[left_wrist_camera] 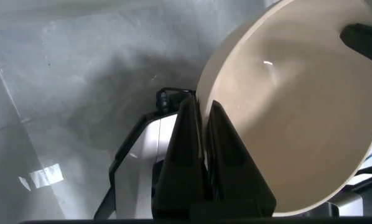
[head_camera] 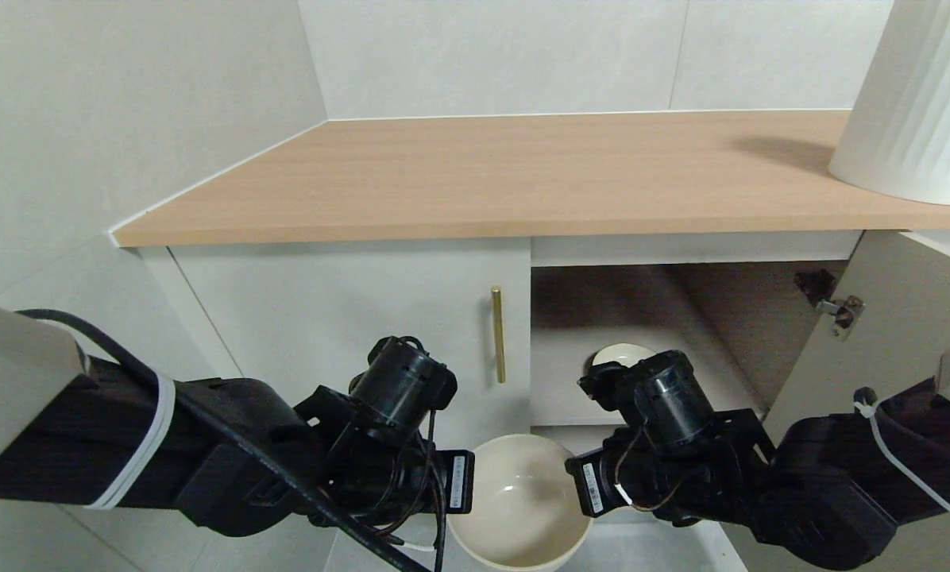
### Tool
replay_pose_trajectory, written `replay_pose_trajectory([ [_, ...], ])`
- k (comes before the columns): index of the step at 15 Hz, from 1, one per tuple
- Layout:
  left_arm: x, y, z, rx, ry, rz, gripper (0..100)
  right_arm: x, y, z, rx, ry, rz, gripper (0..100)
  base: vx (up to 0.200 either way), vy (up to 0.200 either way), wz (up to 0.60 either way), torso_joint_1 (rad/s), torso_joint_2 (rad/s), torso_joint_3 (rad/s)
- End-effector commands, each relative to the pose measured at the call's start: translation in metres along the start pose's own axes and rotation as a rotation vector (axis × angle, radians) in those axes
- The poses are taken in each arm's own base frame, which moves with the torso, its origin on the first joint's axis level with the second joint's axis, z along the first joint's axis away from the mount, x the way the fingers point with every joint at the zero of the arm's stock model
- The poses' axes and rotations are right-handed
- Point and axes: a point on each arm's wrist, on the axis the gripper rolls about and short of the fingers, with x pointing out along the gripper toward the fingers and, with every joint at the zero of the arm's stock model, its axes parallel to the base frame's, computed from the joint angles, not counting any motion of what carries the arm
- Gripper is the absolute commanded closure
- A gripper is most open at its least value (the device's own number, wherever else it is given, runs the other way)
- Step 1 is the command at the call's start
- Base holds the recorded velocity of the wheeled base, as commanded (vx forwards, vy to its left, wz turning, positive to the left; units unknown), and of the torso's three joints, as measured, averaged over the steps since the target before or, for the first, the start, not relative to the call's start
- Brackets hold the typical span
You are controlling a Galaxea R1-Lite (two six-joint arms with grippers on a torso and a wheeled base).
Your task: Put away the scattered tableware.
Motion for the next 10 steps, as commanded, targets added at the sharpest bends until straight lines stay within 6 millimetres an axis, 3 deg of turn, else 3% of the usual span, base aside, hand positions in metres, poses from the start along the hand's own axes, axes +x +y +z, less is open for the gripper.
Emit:
replay_pose_trajectory([
  [1, -0.0011, 0.0007, -0.0005, -0.001, 0.002, 0.009, 100, 0.0004, -0.0007, -0.0004, 0.000, 0.002, -0.013, 100, 0.000, 0.000, 0.00, 0.000, 0.00, 0.000],
  [6, -0.0043, 0.0001, -0.0003, 0.000, -0.005, 0.002, 100, 0.0013, -0.0013, -0.0009, 0.001, 0.005, -0.015, 100, 0.000, 0.000, 0.00, 0.000, 0.00, 0.000],
  [7, -0.0049, -0.0002, 0.0002, 0.000, -0.007, 0.000, 0, 0.0022, -0.0014, -0.0014, 0.001, 0.008, -0.016, 100, 0.000, 0.000, 0.00, 0.000, 0.00, 0.000],
  [10, -0.0044, -0.0001, 0.0001, 0.000, -0.006, 0.001, 0, 0.0034, -0.0011, -0.0025, -0.002, 0.013, -0.016, 100, 0.000, 0.000, 0.00, 0.000, 0.00, 0.000],
])
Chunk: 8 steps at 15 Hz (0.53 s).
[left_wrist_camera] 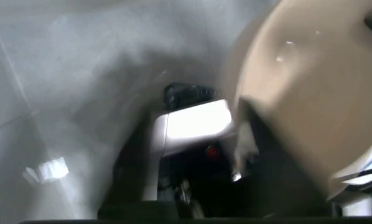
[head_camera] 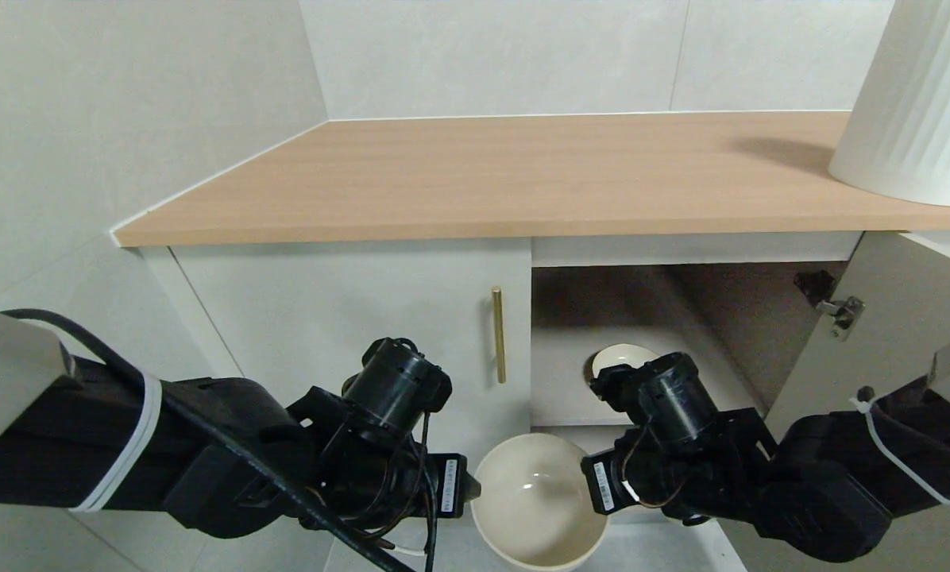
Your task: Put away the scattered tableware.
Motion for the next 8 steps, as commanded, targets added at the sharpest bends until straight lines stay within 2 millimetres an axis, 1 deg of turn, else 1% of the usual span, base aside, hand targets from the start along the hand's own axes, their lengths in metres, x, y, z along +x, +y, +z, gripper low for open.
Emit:
replay_pose_trajectory([
  [1, -0.0015, -0.0017, 0.0017, 0.000, -0.013, -0.016, 0, 0.0006, 0.0031, -0.0002, -0.005, -0.002, 0.024, 100, 0.000, 0.000, 0.00, 0.000, 0.00, 0.000],
  [5, -0.0019, -0.0017, 0.0018, 0.000, -0.015, -0.017, 0, 0.0011, 0.0026, -0.0004, -0.005, -0.001, 0.021, 100, 0.000, 0.000, 0.00, 0.000, 0.00, 0.000],
  [8, -0.0024, -0.0017, 0.0019, 0.000, -0.016, -0.018, 0, 0.0068, -0.0039, -0.0024, -0.002, 0.017, 0.002, 100, 0.000, 0.000, 0.00, 0.000, 0.00, 0.000],
])
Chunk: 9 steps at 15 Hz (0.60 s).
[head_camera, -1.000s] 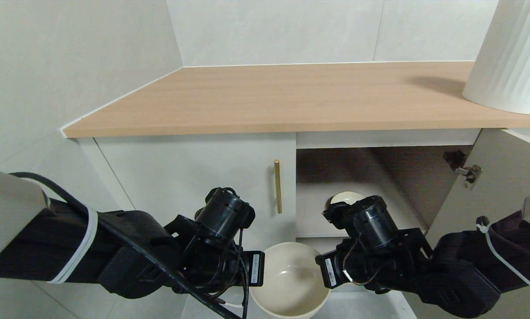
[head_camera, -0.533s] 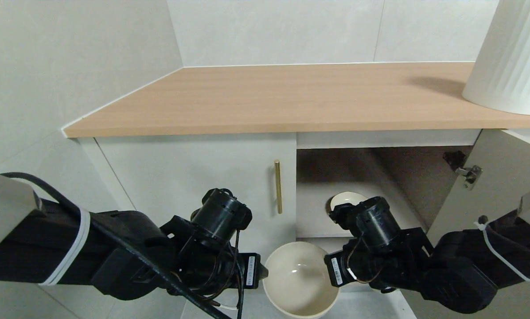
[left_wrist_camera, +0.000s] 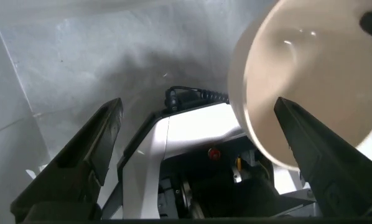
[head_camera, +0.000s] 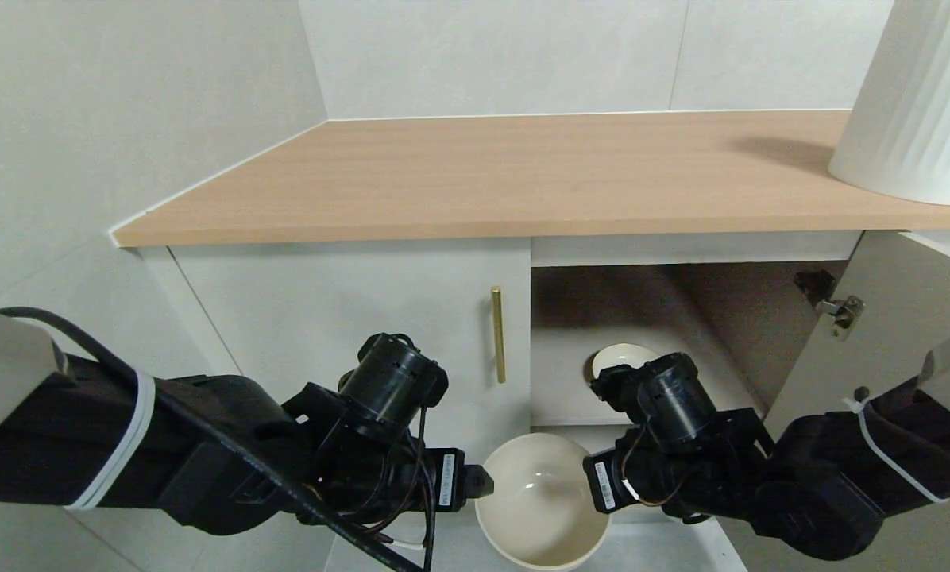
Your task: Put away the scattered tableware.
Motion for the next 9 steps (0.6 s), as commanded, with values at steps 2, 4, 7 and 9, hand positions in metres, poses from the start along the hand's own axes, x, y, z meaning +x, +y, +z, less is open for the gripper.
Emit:
replay_pose_trajectory([
  [2, -0.001, 0.000, 0.000, -0.001, -0.004, -0.004, 0, 0.008, -0.015, -0.001, 0.009, 0.019, -0.040, 100, 0.000, 0.000, 0.00, 0.000, 0.00, 0.000],
  [4, -0.003, 0.000, 0.001, -0.001, -0.010, -0.007, 0, 0.012, -0.029, 0.000, 0.019, 0.018, -0.098, 100, 0.000, 0.000, 0.00, 0.000, 0.00, 0.000],
  [7, -0.007, -0.001, 0.002, -0.001, -0.020, -0.014, 0, 0.021, -0.050, 0.000, 0.060, 0.018, -0.194, 100, 0.000, 0.000, 0.00, 0.000, 0.00, 0.000],
  [9, -0.008, -0.001, 0.002, -0.003, -0.021, -0.015, 0, 0.021, -0.065, 0.010, 0.101, -0.012, -0.226, 100, 0.000, 0.000, 0.00, 0.000, 0.00, 0.000],
])
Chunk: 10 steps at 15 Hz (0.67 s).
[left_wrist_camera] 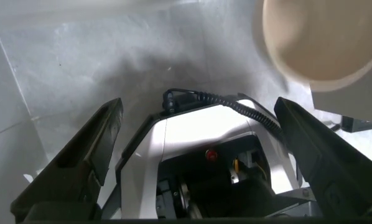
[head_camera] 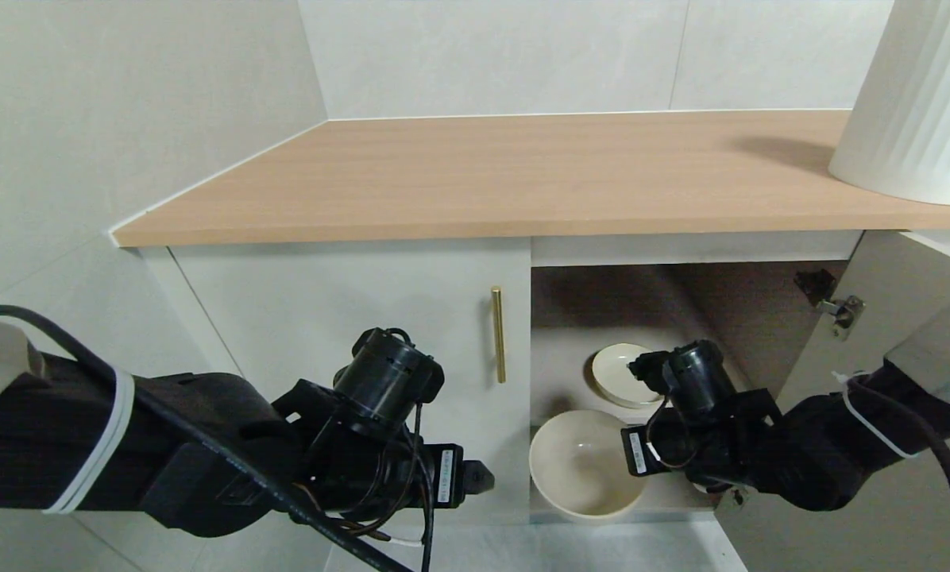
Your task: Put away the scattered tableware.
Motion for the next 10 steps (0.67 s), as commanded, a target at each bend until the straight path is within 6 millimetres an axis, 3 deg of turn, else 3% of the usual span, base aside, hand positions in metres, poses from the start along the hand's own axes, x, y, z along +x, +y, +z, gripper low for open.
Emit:
replay_pose_trajectory([
  [1, -0.004, 0.000, 0.001, 0.000, -0.010, -0.006, 0, 0.007, -0.017, 0.009, 0.062, -0.017, -0.040, 100, 0.000, 0.000, 0.00, 0.000, 0.00, 0.000],
  [6, -0.005, 0.000, 0.001, -0.001, -0.031, 0.023, 0, 0.015, -0.045, 0.043, 0.293, -0.126, -0.115, 100, 0.000, 0.000, 0.00, 0.000, 0.00, 0.000],
  [10, -0.005, 0.000, 0.001, -0.001, -0.031, 0.023, 0, 0.028, -0.052, 0.057, 0.409, -0.193, -0.182, 100, 0.000, 0.000, 0.00, 0.000, 0.00, 0.000],
])
